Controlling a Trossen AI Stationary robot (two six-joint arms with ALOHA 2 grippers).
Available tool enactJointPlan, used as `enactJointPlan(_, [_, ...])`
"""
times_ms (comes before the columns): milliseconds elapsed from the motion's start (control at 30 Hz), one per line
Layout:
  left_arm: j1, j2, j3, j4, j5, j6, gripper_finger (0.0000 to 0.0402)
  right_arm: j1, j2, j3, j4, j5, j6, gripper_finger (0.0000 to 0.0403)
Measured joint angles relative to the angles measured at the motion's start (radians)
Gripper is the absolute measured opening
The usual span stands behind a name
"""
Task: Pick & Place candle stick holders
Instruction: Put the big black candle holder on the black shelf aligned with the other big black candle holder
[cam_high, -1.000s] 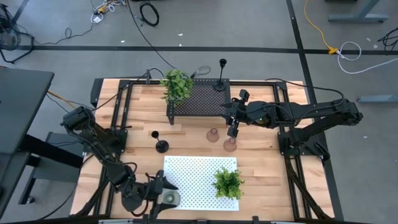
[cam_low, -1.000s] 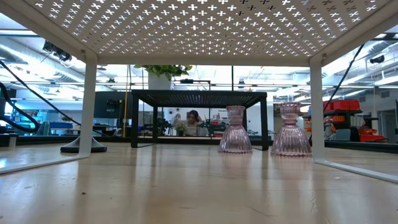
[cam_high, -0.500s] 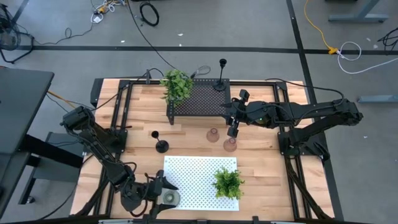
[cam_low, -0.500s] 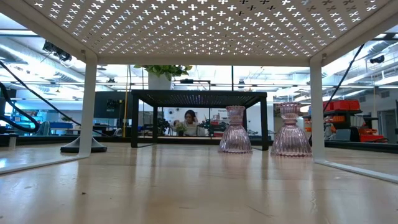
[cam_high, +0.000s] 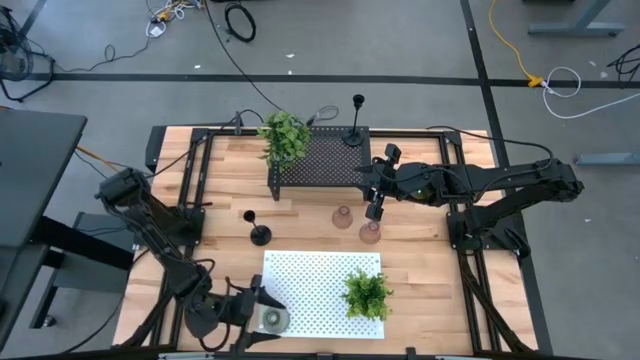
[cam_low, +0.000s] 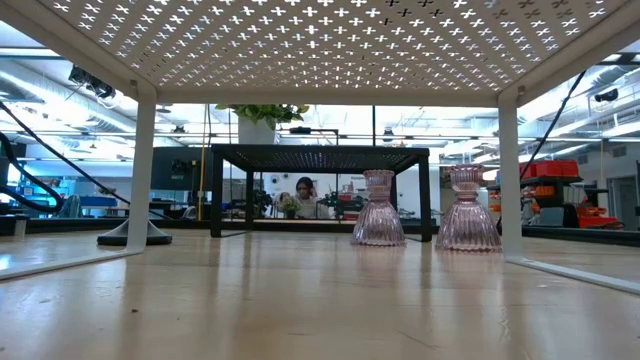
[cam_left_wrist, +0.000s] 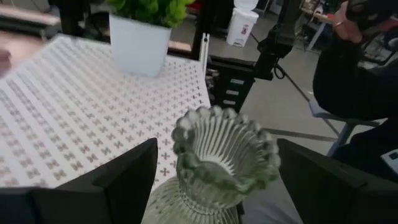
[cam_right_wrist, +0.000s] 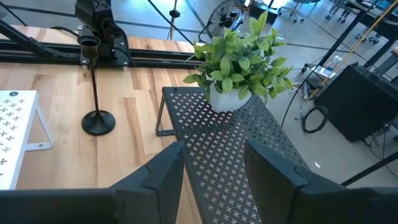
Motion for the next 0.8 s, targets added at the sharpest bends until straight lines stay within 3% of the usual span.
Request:
enactJointPlan(400, [-0.022,-0.084,0.002,0.043,-0.06,0.22,0.0326,0.0,0.0,0.0,0.0,-0.002,0.0,0.0169])
enactJointPlan(567, [-0.04,-0.139,0.002,0.04,-0.072,0.233,0.0325,0.0,0.0,0.0,0.0,-0.002,0.0,0.0169])
enactJointPlan(667, [-0.082,-0.179,0.002,0.022,-0.172,0.235,0.0325,0.0,0.0,0.0,0.0,-0.002,-0.004,0.0169])
enactJointPlan(800, [-0.171,-0.233,0.003,-0.005,-0.439,0.229,0.0325,0.0,0.0,0.0,-0.001,-0.002,-0.007,0.0169])
